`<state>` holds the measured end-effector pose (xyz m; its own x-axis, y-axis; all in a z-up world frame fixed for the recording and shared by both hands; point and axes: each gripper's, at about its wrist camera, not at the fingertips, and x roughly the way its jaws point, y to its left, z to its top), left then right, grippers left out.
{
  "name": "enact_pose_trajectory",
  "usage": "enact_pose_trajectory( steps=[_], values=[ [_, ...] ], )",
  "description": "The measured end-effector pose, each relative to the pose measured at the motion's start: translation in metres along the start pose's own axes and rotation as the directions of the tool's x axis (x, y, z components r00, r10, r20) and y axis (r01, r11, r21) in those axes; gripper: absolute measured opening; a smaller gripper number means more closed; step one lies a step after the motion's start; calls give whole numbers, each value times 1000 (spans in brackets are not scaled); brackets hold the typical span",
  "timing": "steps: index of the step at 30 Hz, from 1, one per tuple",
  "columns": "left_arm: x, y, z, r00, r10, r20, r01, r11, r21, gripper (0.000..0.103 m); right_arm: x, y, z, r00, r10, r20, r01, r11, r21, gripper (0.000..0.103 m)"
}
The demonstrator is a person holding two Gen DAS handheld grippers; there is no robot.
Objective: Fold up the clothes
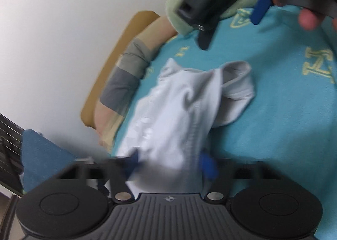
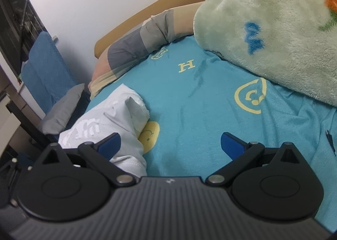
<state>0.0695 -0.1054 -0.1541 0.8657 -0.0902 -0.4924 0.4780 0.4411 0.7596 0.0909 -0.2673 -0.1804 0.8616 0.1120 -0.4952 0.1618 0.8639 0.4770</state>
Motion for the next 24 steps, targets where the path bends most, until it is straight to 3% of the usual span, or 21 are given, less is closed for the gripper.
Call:
enact_pose_trajectory(
  steps=[1, 3, 5, 7, 11, 20, 22, 24],
  values=[
    [-2, 13, 2, 999, -32, -2, 32, 997, -68, 10, -1, 4, 0, 1000, 11, 9, -10, 1000, -27, 103],
    [-9, 44, 4, 996, -83, 28, 87, 971, -224, 9, -2, 12, -1, 999, 32, 25, -30, 996, -81, 103],
    [-16, 74, 6, 989, -129, 66, 144, 923, -356, 9, -4, 20, -2, 997, 62, 42, -55, 989, -137, 103],
    [-19, 99, 2, 979, -182, 92, 203, 854, -479, 9, -9, 34, -5, 990, 129, 63, -113, 971, -210, 103],
    [-16, 136, -12, 952, -278, 130, 290, 680, -673, 9, -20, 61, -16, 970, 227, 87, -179, 909, -377, 103],
    [-7, 166, -36, 878, -411, 244, 409, 383, -828, 9, -23, 80, -25, 978, 131, 165, -32, 867, -497, 103],
    [-1, 167, -40, 863, -433, 258, 421, 337, -842, 9, -23, 84, -27, 977, 110, 183, 1, 853, -521, 103],
    [5, 166, -43, 855, -450, 258, 423, 319, -848, 10, -25, 86, -26, 974, 91, 209, 33, 851, -524, 103]
  ],
)
